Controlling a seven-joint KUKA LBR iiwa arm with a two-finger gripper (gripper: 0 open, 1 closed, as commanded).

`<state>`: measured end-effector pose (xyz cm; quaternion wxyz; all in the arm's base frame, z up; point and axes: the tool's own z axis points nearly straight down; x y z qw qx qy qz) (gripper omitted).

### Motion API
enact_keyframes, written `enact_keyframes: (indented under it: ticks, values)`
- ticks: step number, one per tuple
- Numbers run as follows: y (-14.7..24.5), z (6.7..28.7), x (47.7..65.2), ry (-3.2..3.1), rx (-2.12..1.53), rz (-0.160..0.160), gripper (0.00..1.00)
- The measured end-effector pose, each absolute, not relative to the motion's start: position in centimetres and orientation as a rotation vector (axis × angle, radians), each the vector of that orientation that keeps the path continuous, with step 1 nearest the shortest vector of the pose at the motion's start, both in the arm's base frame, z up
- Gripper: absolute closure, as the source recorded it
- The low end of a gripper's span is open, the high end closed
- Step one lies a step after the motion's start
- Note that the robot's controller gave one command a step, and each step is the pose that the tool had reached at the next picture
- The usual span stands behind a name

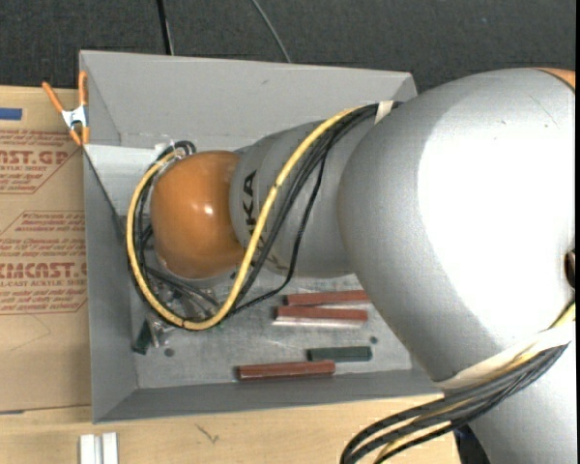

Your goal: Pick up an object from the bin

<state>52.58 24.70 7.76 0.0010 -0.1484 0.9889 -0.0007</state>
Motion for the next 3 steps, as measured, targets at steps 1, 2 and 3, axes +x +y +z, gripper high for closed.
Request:
enact_keyframes:
  ticks: [1, 2, 3]
  values:
    - [24.7, 7.8, 52.6, 3.105, -0.466, -0.002, 1.0]
    - [24.2, 11.8, 53.1, 3.111, -0.449, 0.0, 1.0]
    - [21.7, 13.0, 52.5, 3.118, -0.377, 0.002, 0.0]
